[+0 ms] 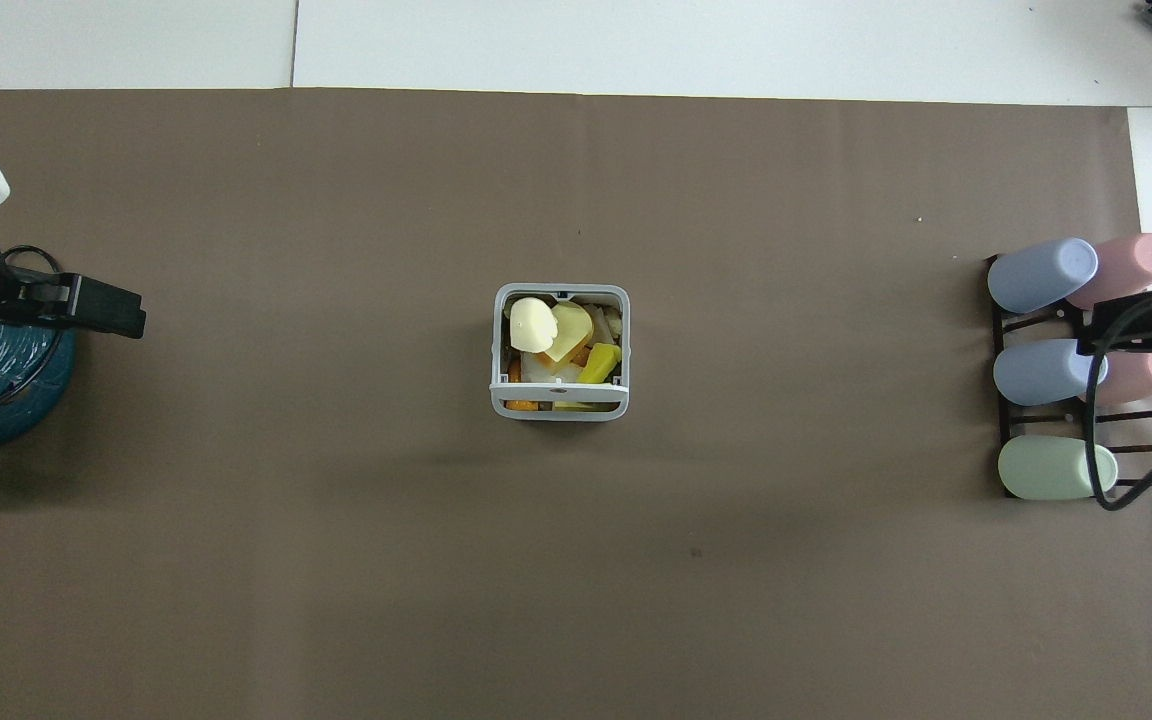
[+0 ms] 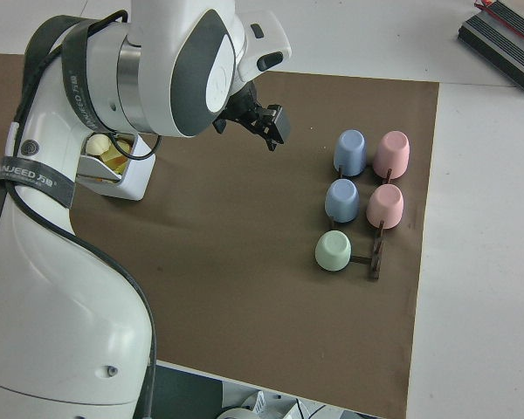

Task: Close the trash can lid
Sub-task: 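Raise the left gripper from rest and move it toward the bin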

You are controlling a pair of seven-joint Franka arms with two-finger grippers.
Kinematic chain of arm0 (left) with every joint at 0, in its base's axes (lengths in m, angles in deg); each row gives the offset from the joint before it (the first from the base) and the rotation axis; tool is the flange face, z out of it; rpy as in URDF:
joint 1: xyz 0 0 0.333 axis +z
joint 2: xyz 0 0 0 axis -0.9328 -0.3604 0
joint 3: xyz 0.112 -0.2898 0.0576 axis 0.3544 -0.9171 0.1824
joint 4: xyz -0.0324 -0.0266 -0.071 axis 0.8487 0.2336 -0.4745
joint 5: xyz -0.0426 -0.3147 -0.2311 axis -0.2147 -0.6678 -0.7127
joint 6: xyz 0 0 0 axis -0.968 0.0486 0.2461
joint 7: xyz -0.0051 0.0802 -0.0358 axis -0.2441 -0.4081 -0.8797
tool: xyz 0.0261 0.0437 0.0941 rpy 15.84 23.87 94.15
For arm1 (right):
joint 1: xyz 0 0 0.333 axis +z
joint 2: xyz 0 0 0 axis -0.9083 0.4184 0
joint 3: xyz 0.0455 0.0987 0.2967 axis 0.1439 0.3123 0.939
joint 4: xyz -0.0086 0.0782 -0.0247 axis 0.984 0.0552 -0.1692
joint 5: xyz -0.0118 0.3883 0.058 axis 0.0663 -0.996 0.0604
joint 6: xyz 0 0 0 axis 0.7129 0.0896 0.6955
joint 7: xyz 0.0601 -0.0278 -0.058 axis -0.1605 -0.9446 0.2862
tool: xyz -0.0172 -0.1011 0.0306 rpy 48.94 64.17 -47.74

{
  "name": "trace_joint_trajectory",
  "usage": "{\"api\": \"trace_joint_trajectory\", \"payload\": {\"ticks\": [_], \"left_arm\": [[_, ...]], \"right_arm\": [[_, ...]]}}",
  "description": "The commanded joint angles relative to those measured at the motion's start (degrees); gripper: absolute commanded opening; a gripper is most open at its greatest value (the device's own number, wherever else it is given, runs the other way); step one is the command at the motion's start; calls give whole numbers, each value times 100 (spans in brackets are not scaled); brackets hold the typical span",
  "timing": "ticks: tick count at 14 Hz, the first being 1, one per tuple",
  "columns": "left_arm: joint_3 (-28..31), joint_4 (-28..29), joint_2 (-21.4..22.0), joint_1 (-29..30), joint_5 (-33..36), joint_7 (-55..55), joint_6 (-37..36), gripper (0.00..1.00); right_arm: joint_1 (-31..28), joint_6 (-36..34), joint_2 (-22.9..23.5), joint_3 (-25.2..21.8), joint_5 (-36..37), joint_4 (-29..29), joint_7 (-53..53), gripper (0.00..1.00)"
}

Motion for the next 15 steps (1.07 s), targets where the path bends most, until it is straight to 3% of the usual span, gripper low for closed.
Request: {"api": "trace_joint_trajectory", "payload": {"ticks": [1,8,15], "left_arm": [[22,219,178,-41,84,-44,52,100],[-13,280,204,-295,75,0,166,100],[-13,1027,424,-1533,84,859,992,100]], "right_arm": [[-78,-43,-110,46,-119,-92,-102,100],[-78,-52,-110,46,-119,-92,-102,100],[-78,-52,-110,46,-119,-92,-102,100]]}}
